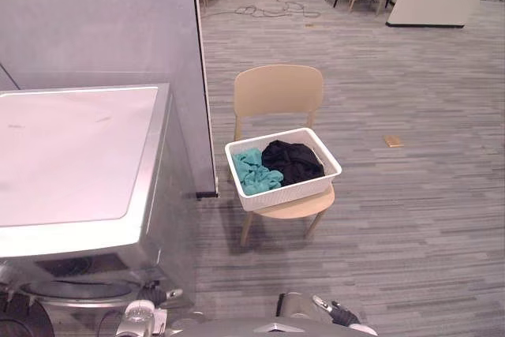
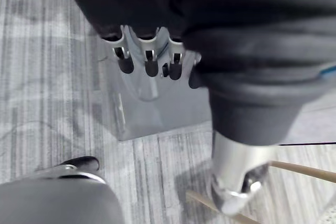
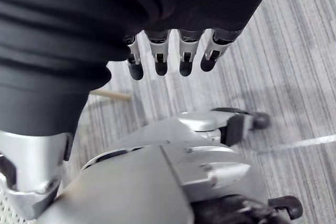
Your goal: Pick up the laundry basket with both hands and put the clothes into the washing machine.
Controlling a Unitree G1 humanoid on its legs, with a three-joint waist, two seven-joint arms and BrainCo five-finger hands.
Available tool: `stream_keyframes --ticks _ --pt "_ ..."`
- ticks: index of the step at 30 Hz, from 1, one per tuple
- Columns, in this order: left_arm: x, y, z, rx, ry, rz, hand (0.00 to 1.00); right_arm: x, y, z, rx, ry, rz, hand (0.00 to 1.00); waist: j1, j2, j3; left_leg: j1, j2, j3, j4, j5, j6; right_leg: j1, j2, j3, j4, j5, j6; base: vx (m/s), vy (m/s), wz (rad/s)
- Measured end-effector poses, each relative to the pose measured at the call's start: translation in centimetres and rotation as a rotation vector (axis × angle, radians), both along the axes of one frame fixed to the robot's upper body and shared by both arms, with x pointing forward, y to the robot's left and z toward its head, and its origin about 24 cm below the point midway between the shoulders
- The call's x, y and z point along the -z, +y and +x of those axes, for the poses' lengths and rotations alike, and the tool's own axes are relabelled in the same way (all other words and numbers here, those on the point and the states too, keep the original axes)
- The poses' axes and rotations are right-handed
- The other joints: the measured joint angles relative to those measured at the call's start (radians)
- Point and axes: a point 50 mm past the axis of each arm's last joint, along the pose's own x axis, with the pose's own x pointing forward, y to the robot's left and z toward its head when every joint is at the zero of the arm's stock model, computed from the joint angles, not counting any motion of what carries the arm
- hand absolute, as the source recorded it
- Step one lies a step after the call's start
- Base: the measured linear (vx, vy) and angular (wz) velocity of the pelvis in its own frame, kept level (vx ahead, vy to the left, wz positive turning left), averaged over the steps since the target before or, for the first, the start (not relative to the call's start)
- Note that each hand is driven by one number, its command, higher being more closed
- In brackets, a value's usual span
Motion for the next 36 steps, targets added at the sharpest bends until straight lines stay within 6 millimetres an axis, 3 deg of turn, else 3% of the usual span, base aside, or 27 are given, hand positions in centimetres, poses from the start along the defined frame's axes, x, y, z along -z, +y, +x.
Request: stream_keyframes --ticks 2,4,5,6,7,8,10,11,12,13,14,15,16,17,18,19,20,21,22,23,24,26,27,30,33,36 --pt "0.1 0.2 -0.7 -0.004 0.026 0.007 0.00 0.0 -0.6 -0.9 0.082 0.015 0.003 0.00 0.006 0.021 -0.001 0.003 0.045 -0.028 0.003 -0.025 -0.042 0.001 -0.008 0.046 -0.288 0.117 0.000 0.34 -0.313 0.37" --pt "0.4 1.2 -2.7 -0.035 0.071 0.027 0.00 0.3 -0.2 -1.8 0.119 0.038 0.020 0.00 0.010 -0.003 -0.010 0.037 0.075 -0.047 0.006 -0.071 -0.107 0.013 -0.017 0.115 -0.423 0.220 0.016 0.35 -0.453 0.24" --pt "0.4 1.3 -3.1 -0.043 0.079 0.029 0.00 0.3 -0.1 -2.2 0.121 0.045 0.023 0.00 0.010 -0.007 -0.012 0.045 0.078 -0.048 0.006 -0.077 -0.115 0.015 -0.018 0.119 -0.424 0.220 0.016 0.35 -0.564 0.25" --pt "0.6 1.4 -3.9 -0.055 0.097 0.022 0.00 0.4 -0.2 -2.7 0.126 0.059 0.021 0.00 0.005 -0.001 -0.014 0.080 0.113 -0.057 -0.003 -0.105 -0.135 0.011 0.010 0.131 -0.358 0.312 0.103 0.30 -0.486 0.26" --pt "0.9 -0.6 -3.8 -0.044 0.083 -0.029 0.00 0.1 -1.1 -2.8 0.121 0.061 -0.002 0.00 0.011 0.064 -0.041 0.104 0.172 -0.072 -0.013 -0.093 -0.126 -0.001 0.055 0.100 -0.279 0.244 0.083 0.40 -0.568 0.27" --pt "0.9 -1.5 -3.6 -0.045 0.066 -0.059 0.00 0.0 -1.5 -2.8 0.118 0.063 -0.011 0.00 0.009 0.074 -0.048 0.105 0.190 -0.070 -0.010 -0.068 -0.114 -0.004 0.069 0.087 -0.248 0.215 0.069 0.46 -0.627 0.22" --pt "0.6 -1.3 -2.4 -0.082 0.001 -0.067 0.00 -0.1 -1.1 -0.7 0.065 0.022 -0.010 0.00 0.001 0.061 -0.048 0.060 0.231 -0.096 0.102 0.042 -0.066 0.034 0.100 0.038 -0.200 0.140 0.025 0.39 -0.599 0.35" --pt "0.5 -1.3 -2.2 -0.100 -0.012 -0.072 0.00 -0.1 -1.0 -0.5 0.042 0.022 -0.011 0.00 -0.001 0.058 -0.046 0.030 0.244 -0.109 0.164 0.062 -0.050 0.056 0.103 0.018 -0.208 0.128 0.014 0.27 -0.429 0.48" --pt "0.5 -1.0 -2.1 -0.146 -0.027 -0.078 0.00 -0.1 -0.5 0.2 -0.025 0.022 -0.015 0.00 0.005 0.050 -0.042 -0.029 0.271 -0.127 0.290 0.125 -0.025 0.104 0.123 -0.011 -0.223 0.111 -0.005 0.24 -0.365 0.35" --pt "0.5 -0.5 -2.3 -0.190 -0.030 -0.078 0.00 -0.4 -0.2 1.2 -0.111 0.007 -0.032 0.00 0.014 0.042 -0.038 -0.066 0.300 -0.123 0.385 0.215 -0.025 0.149 0.146 -0.028 -0.240 0.108 -0.022 0.23 -0.324 0.20" --pt "0.5 -0.4 -2.3 -0.199 -0.028 -0.076 0.00 -0.6 0.1 2.1 -0.156 -0.019 -0.041 0.00 0.018 0.040 -0.037 -0.077 0.313 -0.115 0.413 0.261 -0.022 0.167 0.158 -0.031 -0.250 0.105 -0.031 0.23 -0.267 -0.12" --pt "0.6 -0.1 -3.1 -0.211 -0.008 -0.069 0.00 -1.8 0.7 4.5 -0.229 -0.122 -0.064 0.00 0.027 0.029 -0.039 -0.086 0.343 -0.058 0.440 0.340 -0.006 0.185 0.170 -0.032 -0.262 0.101 -0.044 0.23 -0.202 -0.13" --pt "0.5 0.3 -3.1 -0.202 -0.007 -0.059 0.00 -3.4 1.3 7.0 -0.255 -0.259 -0.079 0.00 0.027 0.019 -0.035 -0.109 0.356 0.008 0.468 0.330 0.000 0.197 0.165 -0.044 -0.285 0.098 -0.052 0.23 -0.172 0.02" --pt "0.5 0.4 -3.1 -0.192 -0.003 -0.052 0.00 -4.5 1.2 8.1 -0.255 -0.328 -0.094 0.00 0.022 0.015 -0.033 -0.132 0.351 0.039 0.495 0.273 -0.012 0.209 0.152 -0.060 -0.300 0.104 -0.057 0.21 -0.106 0.59" --pt "0.4 0.7 -2.8 -0.177 -0.006 -0.043 0.00 -6.5 1.0 9.9 -0.244 -0.449 -0.126 0.00 0.010 0.006 -0.028 -0.165 0.330 0.133 0.502 0.144 -0.014 0.249 0.133 -0.102 -0.347 0.117 -0.053 0.19 -0.039 0.99" --pt "0.4 0.7 -2.6 -0.161 -0.006 -0.035 0.00 -8.7 1.0 11.6 -0.253 -0.569 -0.161 0.00 -0.002 -0.003 -0.022 -0.166 0.278 0.216 0.431 0.068 -0.034 0.288 0.113 -0.141 -0.383 0.126 -0.045 0.18 -0.010 1.02" --pt "0.3 0.6 -2.3 -0.148 -0.010 -0.033 0.00 -9.8 1.0 12.2 -0.263 -0.623 -0.180 0.00 -0.002 -0.003 -0.022 -0.162 0.248 0.251 0.365 0.059 -0.036 0.299 0.106 -0.161 -0.388 0.131 -0.040 0.17 0.054 0.91" --pt "0.3 0.2 -2.1 -0.122 -0.008 -0.025 0.00 -12.2 1.0 13.6 -0.279 -0.750 -0.216 0.00 -0.003 0.008 -0.021 -0.142 0.188 0.312 0.172 0.104 -0.044 0.310 0.107 -0.180 -0.391 0.134 -0.034 0.19 0.126 0.76" --pt "0.4 -0.1 -2.1 -0.088 0.000 -0.018 0.00 -14.2 1.4 14.6 -0.286 -0.856 -0.240 0.00 -0.003 0.010 -0.022 -0.105 0.165 0.351 0.061 0.106 -0.025 0.315 0.123 -0.183 -0.397 0.133 -0.029 0.16 0.114 0.73" --pt "0.4 0.2 -2.1 -0.073 0.004 -0.007 0.00 -15.2 1.7 15.1 -0.288 -0.907 -0.246 0.00 0.000 0.005 -0.020 -0.095 0.144 0.338 0.021 0.113 -0.026 0.313 0.126 -0.174 -0.404 0.136 -0.026 0.12 0.103 0.51" --pt "0.1 0.7 -1.5 -0.049 -0.009 0.015 0.00 -16.8 3.0 16.1 -0.334 -0.995 -0.242 0.00 0.009 -0.026 -0.015 -0.094 0.116 0.328 -0.020 0.132 -0.024 0.310 0.122 -0.137 -0.433 0.144 -0.012 0.05 0.059 0.25" --pt "0.0 1.0 -1.3 0.014 0.000 0.042 0.00 -19.0 5.4 17.5 -0.428 -1.115 -0.221 0.00 0.014 -0.038 -0.016 -0.110 0.096 0.315 -0.036 0.138 -0.018 0.314 0.117 -0.114 -0.478 0.148 -0.006 0.07 0.064 0.19" --pt "0.0 0.9 -1.1 0.041 0.001 0.049 0.00 -19.4 6.1 17.7 -0.456 -1.140 -0.215 0.00 0.015 -0.046 -0.021 -0.110 0.093 0.312 -0.038 0.138 -0.017 0.320 0.115 -0.114 -0.491 0.153 0.000 0.05 0.044 0.14" --pt "0.0 0.1 -0.3 0.153 -0.003 0.063 0.00 -20.1 8.7 18.2 -0.575 -1.190 -0.156 0.00 0.032 -0.024 -0.015 -0.114 0.070 0.306 -0.080 0.160 -0.006 0.316 0.110 -0.119 -0.521 0.168 0.010 0.01 0.042 0.07" --pt "-0.2 -0.5 0.5 0.228 -0.014 0.074 0.00 -19.8 9.3 18.2 -0.711 -1.157 -0.185 0.00 0.032 -0.012 -0.015 -0.130 0.063 0.285 -0.126 0.194 -0.006 0.301 0.115 -0.142 -0.534 0.180 0.015 -0.02 -0.009 0.18" --pt "-0.7 -0.8 2.4 0.306 -0.053 0.093 0.00 -20.4 10.4 20.2 -0.886 -1.140 -0.240 0.00 0.033 -0.010 0.016 -0.187 0.076 0.281 -0.135 0.220 -0.001 0.238 0.129 -0.140 -0.520 0.197 0.002 -0.07 -0.003 0.00"
